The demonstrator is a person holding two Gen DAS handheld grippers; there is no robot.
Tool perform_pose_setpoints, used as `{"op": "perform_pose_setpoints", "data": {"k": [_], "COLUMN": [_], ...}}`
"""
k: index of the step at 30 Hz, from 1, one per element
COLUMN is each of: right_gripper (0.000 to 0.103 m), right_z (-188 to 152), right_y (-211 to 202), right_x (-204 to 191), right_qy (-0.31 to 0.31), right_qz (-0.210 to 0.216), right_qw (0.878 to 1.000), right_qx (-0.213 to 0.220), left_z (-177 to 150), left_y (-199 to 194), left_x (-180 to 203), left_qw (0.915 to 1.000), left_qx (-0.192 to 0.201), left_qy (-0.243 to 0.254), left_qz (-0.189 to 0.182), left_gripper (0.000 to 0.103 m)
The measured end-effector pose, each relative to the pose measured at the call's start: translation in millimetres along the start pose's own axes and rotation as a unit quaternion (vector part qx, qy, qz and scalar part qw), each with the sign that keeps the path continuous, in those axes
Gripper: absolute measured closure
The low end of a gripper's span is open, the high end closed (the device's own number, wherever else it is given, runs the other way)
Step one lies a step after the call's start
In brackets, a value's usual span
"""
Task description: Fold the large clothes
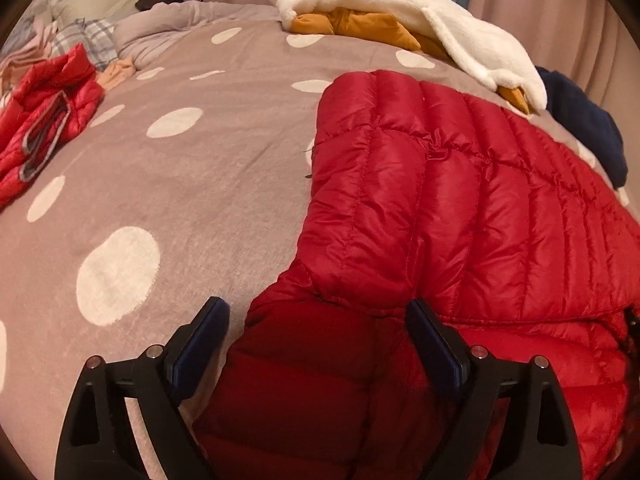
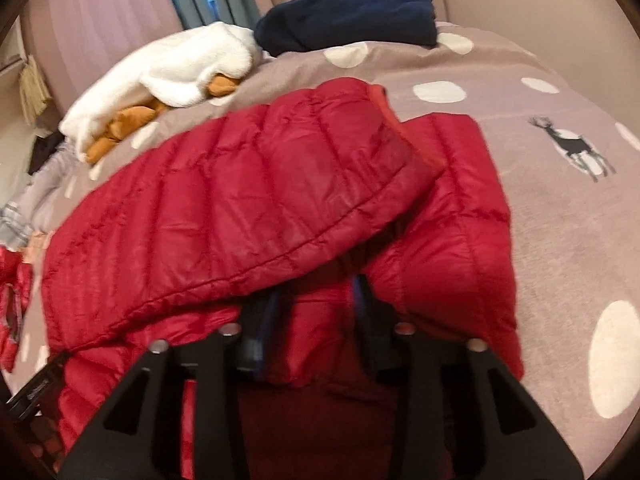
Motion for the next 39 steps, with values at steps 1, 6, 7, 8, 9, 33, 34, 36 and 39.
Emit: {"op": "perform_pose_setpoints", "data": {"k": [1, 6, 7, 8, 9, 33, 34, 36, 39], "right_gripper": [0.058, 0.046, 0.045, 0.042, 0.041, 0.035, 0.035, 0.033, 0.033], "right_z": [0, -3, -5, -9, -13, -186, -195, -211, -230], "right_y": [0, -12, -18, -29, -39, -194, -201, -206, -208], "right_x": [-1, -6, -5, -4, -2, 113, 108, 101, 84], "right_qy": [-0.001, -0.006, -0.009, -0.019, -0.029, 0.191, 0.200, 0.229, 0.260], "right_qz": [0.002, 0.017, 0.017, 0.016, 0.016, 0.043, 0.057, 0.108, 0.141], "right_qw": [1.000, 1.000, 1.000, 1.000, 0.999, 0.979, 0.976, 0.966, 0.954], "right_qx": [0.000, 0.002, 0.001, 0.001, 0.007, 0.055, 0.058, 0.052, 0.043], "left_z": [0, -3, -5, -7, -10, -163, -171, -187, -194], "left_y": [-1, -16, -21, -26, -32, -126, -130, -141, -150], "left_x": [-1, -10, -14, -18, -23, -138, -136, -129, -109], "left_qw": [1.0000, 0.9994, 0.9988, 0.9981, 0.9969, 0.9307, 0.9236, 0.9124, 0.9077], "left_qx": [0.001, 0.006, 0.006, 0.010, 0.015, -0.002, 0.000, 0.008, 0.006], "left_qy": [-0.002, -0.030, -0.045, -0.056, -0.070, -0.246, -0.253, -0.265, -0.252], "left_qz": [0.000, -0.016, -0.021, -0.025, -0.031, -0.270, -0.288, -0.312, -0.335], "left_gripper": [0.013, 0.044, 0.051, 0.062, 0.069, 0.065, 0.063, 0.056, 0.051]}}
Point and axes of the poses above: each gripper's, at about its wrist camera, not at the fingertips, and y roughly the way its jaws point, x to its right, z to its top, the point moved 1 cm from there along y, roughly the way its jaws point, and after that the axes turned 2 degrees about -x, right-handed, at the moved point
